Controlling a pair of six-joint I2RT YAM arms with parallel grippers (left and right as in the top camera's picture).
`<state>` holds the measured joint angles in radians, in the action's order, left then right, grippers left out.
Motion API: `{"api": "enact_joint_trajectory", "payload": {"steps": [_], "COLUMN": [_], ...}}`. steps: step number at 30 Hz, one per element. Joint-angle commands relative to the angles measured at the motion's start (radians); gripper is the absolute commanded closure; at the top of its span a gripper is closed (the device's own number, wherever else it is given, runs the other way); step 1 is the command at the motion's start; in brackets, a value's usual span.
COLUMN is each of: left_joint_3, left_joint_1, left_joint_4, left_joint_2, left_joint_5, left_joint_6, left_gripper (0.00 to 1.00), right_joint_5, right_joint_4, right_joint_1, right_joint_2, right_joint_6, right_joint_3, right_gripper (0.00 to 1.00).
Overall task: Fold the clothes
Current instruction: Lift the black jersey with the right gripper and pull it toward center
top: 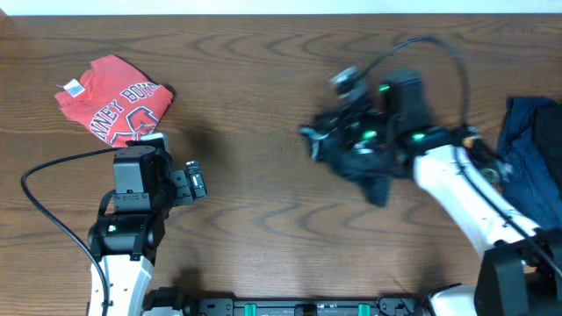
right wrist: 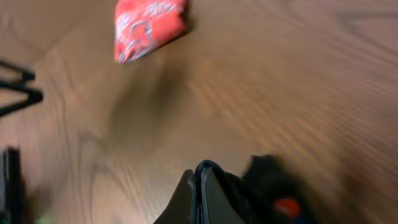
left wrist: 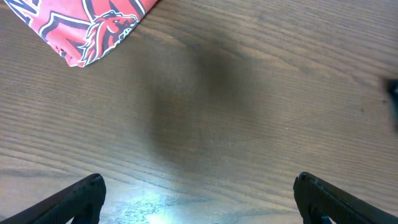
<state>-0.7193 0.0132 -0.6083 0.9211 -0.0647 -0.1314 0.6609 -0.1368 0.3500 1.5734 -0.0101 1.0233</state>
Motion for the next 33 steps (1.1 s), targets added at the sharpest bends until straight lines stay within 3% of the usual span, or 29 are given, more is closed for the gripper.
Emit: {"api": "enact_joint_trajectory", "payload": {"steps": [1, 9, 12, 15, 19, 20, 23, 27, 33], "left_joint_3": [-0.023, -0.023, -0.023, -0.023, -0.023, -0.023, -0.023, -0.023, -0.023], "left_joint_1": [0.005, 0.005, 0.005, 0.005, 0.005, 0.005, 0.005, 0.005, 0.005], "left_joint_4": [-0.005, -0.004, -0.003, 0.000, -0.001, -0.001, -0.001, 0.003, 0.043], "left_joint_2": [-0.001, -0.001, -0.001, -0.001, -0.001, -0.001, -0.001, -0.001, 0.006], "left_joint_5": [-0.003, -0.003, -0.003, -0.003, -0.003, -0.003, -0.003, -0.061, -0.275], "left_joint_6": [-0.008, -0.008, -0.008, -0.008, -0.008, -0.008, -0.008, -0.009, -0.021], "left_gripper": [0.02, 0.02, 0.02, 0.02, 0.02, 0.02, 0.02, 0.02, 0.02], "right_joint_5": [-0.163, -0.200, -0.214, -0.402, -0.892, -0.959, -0.971, -0.971, -0.971], "right_joint_4": [0.018, 0.155, 0.267, 0.412, 0.468, 0.460, 0.380, 0.155, -0.201], "right_joint_1": [0.089, 0.179, 0.182, 0.182, 0.175, 0.171, 0.149, 0.133, 0.126], "right_joint_2": [0.006, 0.006, 0.006, 0.006, 0.006, 0.006, 0.004, 0.003, 0.003], "right_joint_6": [-0.067, -0.060, 0.003, 0.094, 0.239, 0.249, 0.211, 0.208, 0.220], "right_joint_3": [0.003, 0.003, 0.003, 0.003, 0.003, 0.003, 0.003, 0.003, 0.003], "right_gripper": [0.99, 0.99, 0.99, 0.96, 0.57, 0.42, 0.14, 0.02, 0.01]}}
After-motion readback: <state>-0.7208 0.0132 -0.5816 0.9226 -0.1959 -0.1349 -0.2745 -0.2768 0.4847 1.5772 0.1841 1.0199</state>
